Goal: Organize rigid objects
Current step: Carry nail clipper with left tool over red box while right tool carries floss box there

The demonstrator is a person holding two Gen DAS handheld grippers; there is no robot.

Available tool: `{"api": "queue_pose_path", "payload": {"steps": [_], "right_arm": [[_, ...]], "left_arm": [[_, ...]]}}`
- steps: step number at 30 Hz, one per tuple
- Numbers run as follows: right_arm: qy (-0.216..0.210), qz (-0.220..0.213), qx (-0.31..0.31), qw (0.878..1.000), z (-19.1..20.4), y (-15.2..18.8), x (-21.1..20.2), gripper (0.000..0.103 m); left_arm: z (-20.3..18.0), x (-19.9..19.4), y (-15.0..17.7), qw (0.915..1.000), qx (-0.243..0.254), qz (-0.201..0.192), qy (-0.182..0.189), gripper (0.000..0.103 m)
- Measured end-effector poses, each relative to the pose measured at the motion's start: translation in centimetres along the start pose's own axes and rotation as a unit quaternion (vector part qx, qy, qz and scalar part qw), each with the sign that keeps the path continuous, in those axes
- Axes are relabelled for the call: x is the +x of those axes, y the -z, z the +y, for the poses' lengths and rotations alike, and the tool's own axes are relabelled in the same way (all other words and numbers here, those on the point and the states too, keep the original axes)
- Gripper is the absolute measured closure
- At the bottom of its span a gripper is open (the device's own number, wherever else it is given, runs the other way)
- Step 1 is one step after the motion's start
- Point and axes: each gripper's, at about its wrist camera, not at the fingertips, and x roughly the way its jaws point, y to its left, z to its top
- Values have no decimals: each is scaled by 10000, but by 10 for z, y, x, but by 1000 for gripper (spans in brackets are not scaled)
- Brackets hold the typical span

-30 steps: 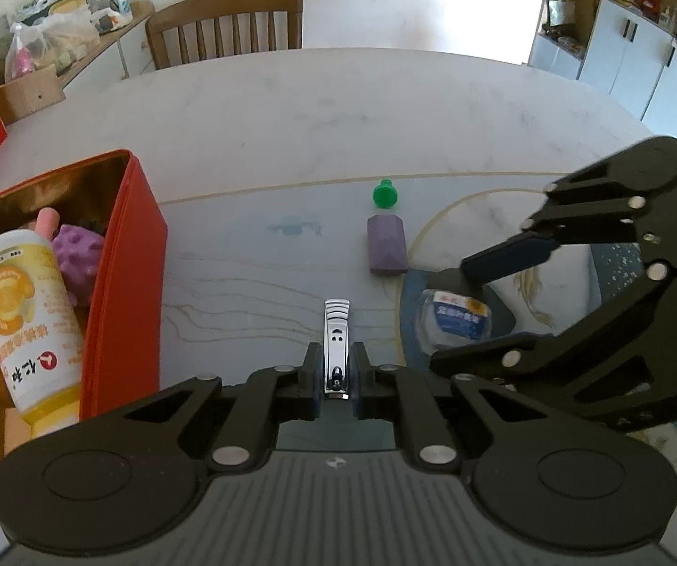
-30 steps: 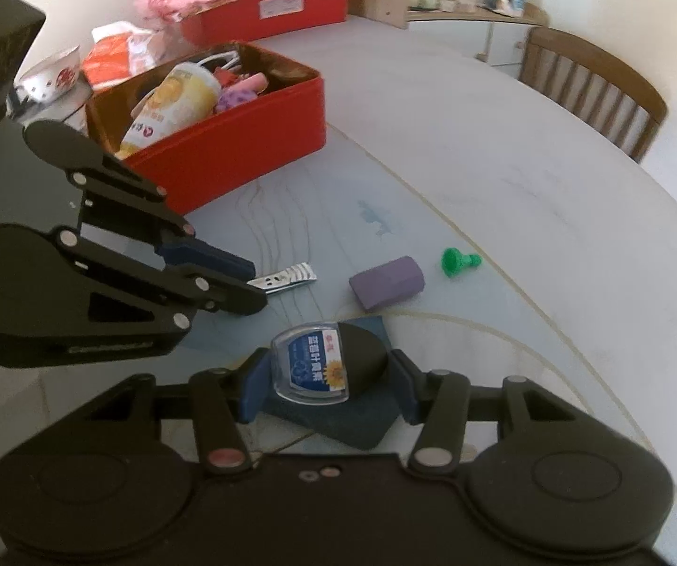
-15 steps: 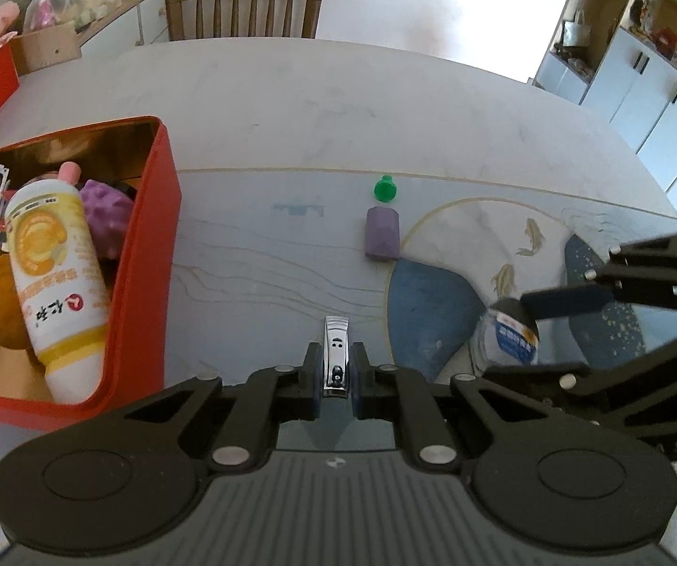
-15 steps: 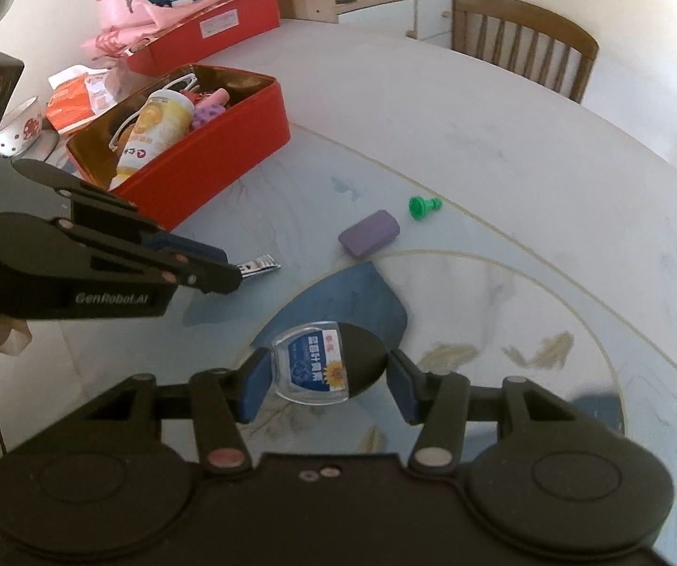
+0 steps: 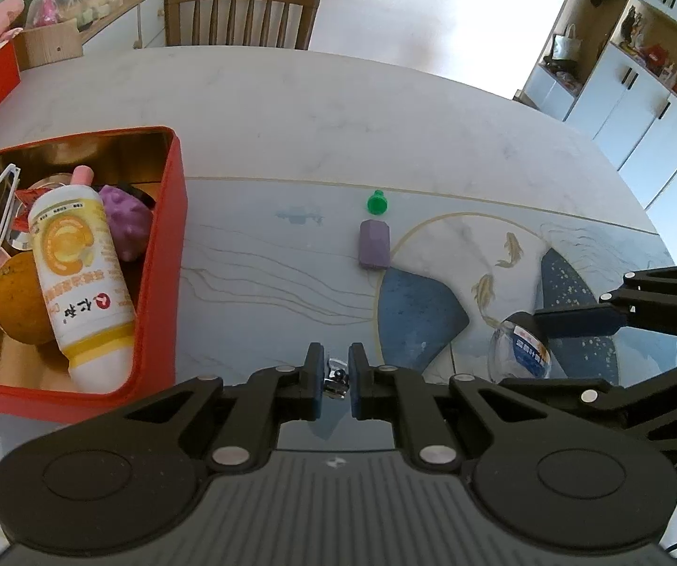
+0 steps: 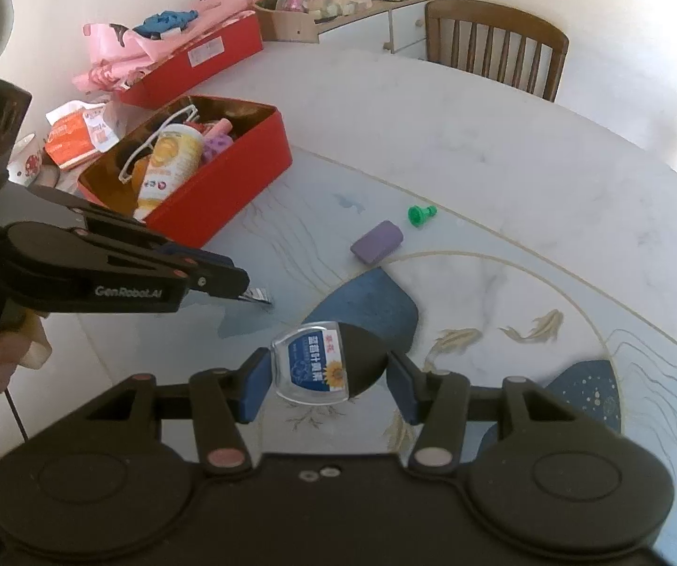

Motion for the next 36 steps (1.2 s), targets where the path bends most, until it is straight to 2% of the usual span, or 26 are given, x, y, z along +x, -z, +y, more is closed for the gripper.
{"api": "queue_pose_path", "payload": {"steps": [13, 23, 36], "right_arm": [[100, -137, 38, 9998, 28, -16, -16, 51], [184, -429, -131, 9988, 58, -57, -21, 51], [212, -651, -303, 9972, 103, -119, 7, 51]], "left_arm": [[18, -29, -7, 9996, 111, -122, 223, 93], [46, -76, -29, 9973, 206, -644, 276, 93], [107, -109, -62, 9922, 153, -1220, 196, 93]]}}
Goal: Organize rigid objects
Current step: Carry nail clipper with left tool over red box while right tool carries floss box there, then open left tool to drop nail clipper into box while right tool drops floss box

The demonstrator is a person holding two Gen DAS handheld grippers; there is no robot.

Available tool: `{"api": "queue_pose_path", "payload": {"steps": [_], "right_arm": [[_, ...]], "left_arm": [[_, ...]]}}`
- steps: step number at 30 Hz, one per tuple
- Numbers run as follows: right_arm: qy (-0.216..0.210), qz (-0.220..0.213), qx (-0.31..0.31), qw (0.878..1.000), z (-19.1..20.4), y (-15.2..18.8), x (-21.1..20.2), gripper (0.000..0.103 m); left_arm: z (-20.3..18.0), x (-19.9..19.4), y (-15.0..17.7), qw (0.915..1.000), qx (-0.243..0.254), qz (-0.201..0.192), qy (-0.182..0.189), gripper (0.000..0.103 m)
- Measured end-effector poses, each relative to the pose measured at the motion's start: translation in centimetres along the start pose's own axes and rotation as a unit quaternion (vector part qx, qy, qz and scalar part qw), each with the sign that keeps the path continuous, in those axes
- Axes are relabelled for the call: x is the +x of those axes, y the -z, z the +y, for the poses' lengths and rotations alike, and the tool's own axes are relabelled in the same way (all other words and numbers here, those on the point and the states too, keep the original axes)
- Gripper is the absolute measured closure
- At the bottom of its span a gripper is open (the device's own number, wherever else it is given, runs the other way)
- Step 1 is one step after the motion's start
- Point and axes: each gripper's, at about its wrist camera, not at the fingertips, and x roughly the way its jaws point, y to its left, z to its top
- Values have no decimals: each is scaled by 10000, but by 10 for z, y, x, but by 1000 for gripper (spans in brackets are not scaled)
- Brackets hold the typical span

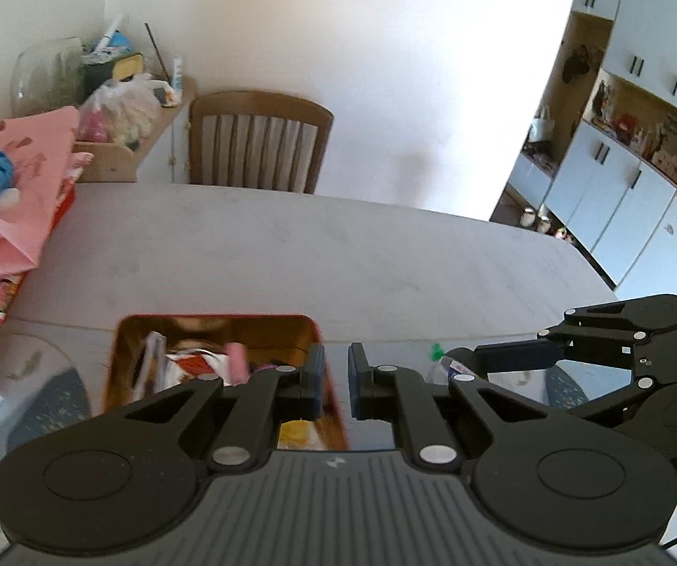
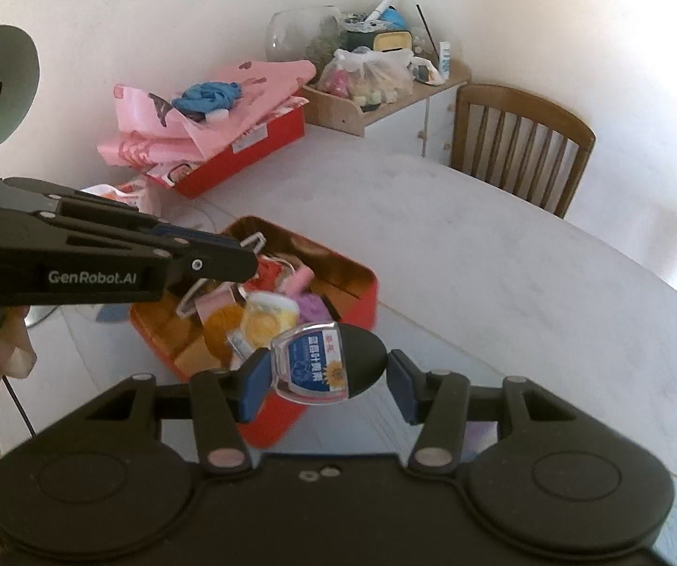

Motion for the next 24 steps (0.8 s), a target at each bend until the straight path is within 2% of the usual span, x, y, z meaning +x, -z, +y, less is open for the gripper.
{"api": "queue_pose_path", "payload": {"steps": [6, 9, 12, 19, 24], "right_arm": [[225, 20, -94, 9997, 9, -23, 24, 51], [224, 44, 16, 9997, 6, -27, 26, 51], [184, 151, -75, 9997, 12, -33, 35, 51], [403, 461, -270, 9978, 29, -43, 87, 51], [443, 705, 125, 9965, 18, -49, 121, 50]], "left_arm": [[40, 3, 5, 9998, -139, 104, -137, 93], [45, -2, 15, 9998, 112, 124, -110, 93], [53, -1, 26, 9996, 76, 246, -100, 93], [70, 7, 50, 9983, -168, 512, -199, 93], [74, 8, 59, 9977, -228, 606, -208, 93]]}}
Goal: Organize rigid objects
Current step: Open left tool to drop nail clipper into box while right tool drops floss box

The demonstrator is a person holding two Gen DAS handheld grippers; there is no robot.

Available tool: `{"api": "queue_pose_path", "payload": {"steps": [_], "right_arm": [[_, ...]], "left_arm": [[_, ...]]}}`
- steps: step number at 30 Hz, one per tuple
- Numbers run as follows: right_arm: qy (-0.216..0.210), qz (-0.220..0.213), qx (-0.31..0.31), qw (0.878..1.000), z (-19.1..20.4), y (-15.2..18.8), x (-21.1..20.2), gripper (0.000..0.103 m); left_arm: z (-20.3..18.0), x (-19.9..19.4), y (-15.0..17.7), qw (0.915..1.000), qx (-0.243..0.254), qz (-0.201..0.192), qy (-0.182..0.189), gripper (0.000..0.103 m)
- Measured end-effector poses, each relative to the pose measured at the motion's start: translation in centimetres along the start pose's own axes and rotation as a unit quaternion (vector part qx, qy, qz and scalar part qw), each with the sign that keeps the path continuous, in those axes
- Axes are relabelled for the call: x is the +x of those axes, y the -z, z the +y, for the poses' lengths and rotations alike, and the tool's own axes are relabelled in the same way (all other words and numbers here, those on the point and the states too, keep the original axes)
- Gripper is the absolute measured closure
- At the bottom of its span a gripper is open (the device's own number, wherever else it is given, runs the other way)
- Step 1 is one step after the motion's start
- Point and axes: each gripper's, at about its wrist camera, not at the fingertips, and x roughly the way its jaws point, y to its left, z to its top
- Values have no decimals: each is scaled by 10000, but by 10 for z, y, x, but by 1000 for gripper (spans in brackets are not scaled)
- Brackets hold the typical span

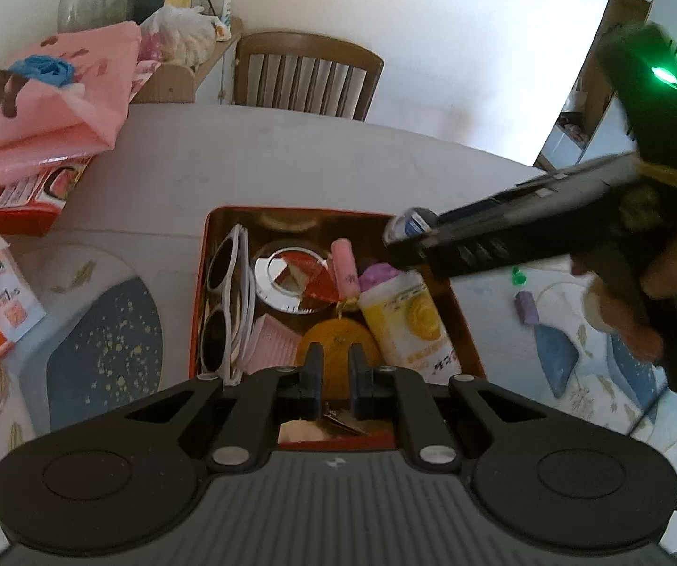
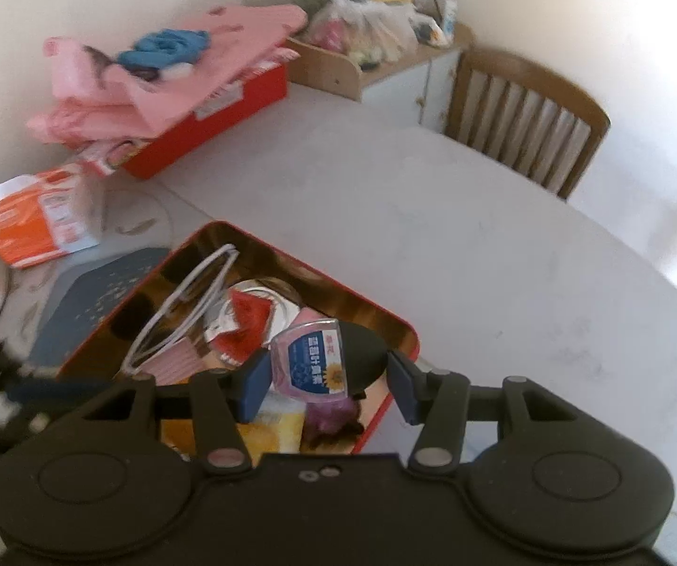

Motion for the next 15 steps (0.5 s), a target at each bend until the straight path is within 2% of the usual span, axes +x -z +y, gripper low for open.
{"api": "queue_pose_path", "payload": {"steps": [8, 15], "right_arm": [[-16, 222, 248, 9994, -3, 1, 21, 50], [-184, 62, 284, 9994, -5, 5, -2, 50]], "left_arm": [[10, 1, 3, 9999, -77, 51, -54, 93], [10, 2, 3, 9999, -76, 61, -69, 93]]}}
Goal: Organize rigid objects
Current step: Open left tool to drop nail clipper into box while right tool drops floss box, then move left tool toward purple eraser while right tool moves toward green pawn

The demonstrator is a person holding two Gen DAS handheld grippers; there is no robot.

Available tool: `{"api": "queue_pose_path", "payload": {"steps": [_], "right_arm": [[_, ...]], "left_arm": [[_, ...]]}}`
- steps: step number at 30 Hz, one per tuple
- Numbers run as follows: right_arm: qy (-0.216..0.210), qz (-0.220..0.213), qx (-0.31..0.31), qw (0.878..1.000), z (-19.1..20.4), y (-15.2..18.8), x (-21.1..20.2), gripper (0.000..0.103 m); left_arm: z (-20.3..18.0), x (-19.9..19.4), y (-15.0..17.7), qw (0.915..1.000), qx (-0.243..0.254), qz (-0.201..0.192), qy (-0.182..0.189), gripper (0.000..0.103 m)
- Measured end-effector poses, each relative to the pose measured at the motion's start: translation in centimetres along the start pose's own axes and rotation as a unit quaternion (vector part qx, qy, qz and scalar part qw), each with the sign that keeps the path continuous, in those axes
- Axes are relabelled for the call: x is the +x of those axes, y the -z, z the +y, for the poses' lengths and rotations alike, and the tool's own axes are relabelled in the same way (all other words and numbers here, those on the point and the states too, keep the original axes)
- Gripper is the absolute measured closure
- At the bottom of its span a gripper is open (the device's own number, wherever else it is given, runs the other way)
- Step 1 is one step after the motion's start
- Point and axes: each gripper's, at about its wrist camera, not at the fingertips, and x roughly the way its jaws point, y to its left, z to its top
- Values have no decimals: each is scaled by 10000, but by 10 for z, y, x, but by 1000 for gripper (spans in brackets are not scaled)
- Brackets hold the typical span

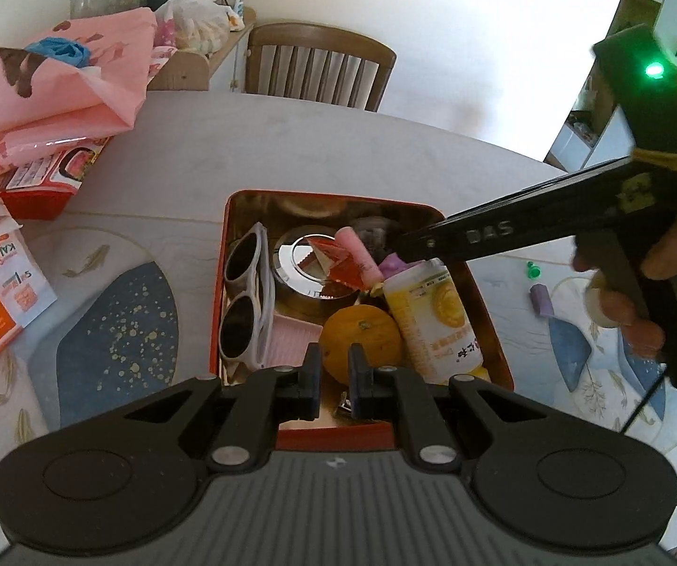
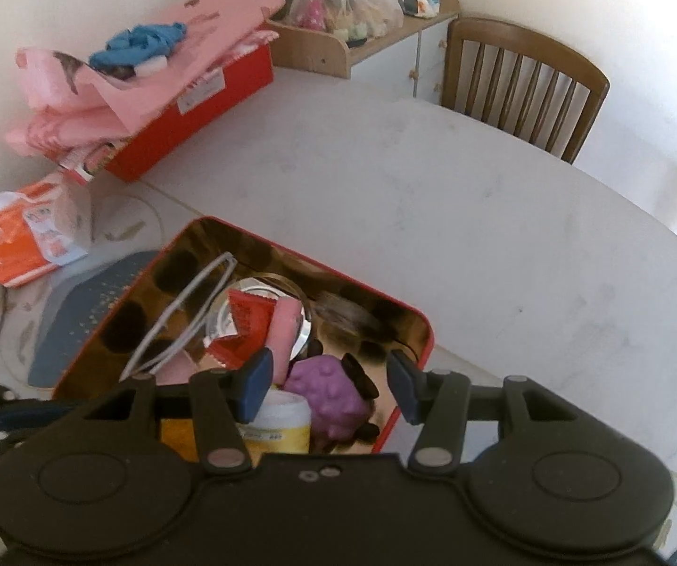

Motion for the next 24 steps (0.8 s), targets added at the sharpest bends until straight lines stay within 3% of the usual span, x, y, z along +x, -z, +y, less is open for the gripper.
{"api": "queue_pose_path", "payload": {"steps": [15, 24], "right_arm": [[-205, -430, 237, 9986, -23, 32, -79, 42], [-255, -656, 423, 9966, -54, 68, -120, 39]], "left_arm": [[-51, -8, -14, 9989, 348, -272, 181, 92], [-92, -5, -17, 9978, 510, -325, 264, 88]]}}
